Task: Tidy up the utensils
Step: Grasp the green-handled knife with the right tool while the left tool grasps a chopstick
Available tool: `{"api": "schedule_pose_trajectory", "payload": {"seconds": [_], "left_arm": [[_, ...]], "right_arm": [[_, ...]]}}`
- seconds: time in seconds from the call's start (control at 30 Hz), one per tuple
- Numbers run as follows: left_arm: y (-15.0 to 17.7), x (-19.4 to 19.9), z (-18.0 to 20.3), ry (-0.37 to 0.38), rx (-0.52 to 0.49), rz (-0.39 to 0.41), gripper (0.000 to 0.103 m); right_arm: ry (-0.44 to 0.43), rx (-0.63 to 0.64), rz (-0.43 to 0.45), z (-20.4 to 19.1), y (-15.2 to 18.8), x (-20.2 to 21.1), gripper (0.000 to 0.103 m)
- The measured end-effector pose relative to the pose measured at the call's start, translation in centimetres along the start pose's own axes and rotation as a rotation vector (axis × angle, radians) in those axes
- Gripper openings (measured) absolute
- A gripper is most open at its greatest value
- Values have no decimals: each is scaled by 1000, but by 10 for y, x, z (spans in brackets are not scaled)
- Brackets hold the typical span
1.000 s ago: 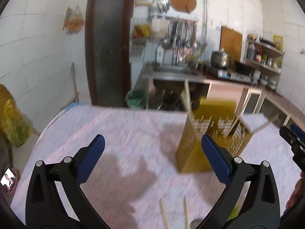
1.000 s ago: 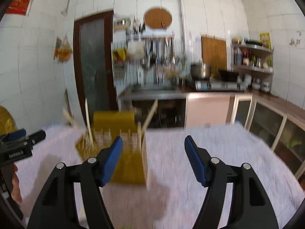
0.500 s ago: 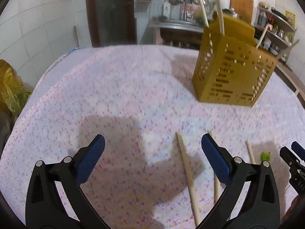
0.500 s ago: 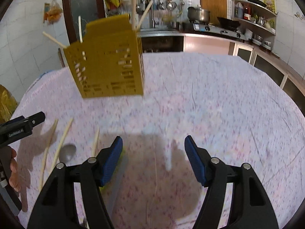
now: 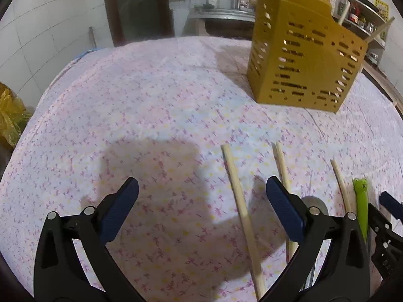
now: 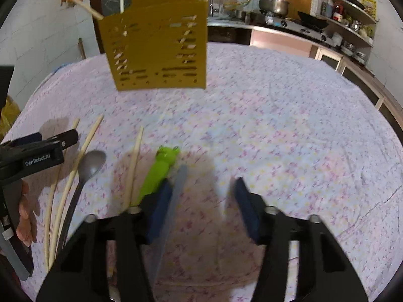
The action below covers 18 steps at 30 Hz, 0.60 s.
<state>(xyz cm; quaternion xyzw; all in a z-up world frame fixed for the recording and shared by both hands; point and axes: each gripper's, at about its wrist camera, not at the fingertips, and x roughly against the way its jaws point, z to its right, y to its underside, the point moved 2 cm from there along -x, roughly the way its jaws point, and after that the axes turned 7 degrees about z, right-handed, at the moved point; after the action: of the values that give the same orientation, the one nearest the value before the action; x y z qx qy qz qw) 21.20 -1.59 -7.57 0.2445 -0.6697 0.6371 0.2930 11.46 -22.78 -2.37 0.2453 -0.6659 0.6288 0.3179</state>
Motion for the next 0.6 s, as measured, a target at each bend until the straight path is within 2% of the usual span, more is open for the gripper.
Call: {"api": "schedule_pose_trajectory", "payload": {"seconds": [0.13, 0.23, 0.6], "left_arm": [[0, -2, 0, 2, 10, -7, 98], [0, -6, -2, 6, 29, -26, 98], [0, -7, 2, 10, 26, -33, 96]], "right_arm": [[-25, -1, 1, -3, -1, -1, 24], [-39, -2, 6, -2, -4, -3, 13], [-74, -17, -32, 10, -34, -31, 12]]}}
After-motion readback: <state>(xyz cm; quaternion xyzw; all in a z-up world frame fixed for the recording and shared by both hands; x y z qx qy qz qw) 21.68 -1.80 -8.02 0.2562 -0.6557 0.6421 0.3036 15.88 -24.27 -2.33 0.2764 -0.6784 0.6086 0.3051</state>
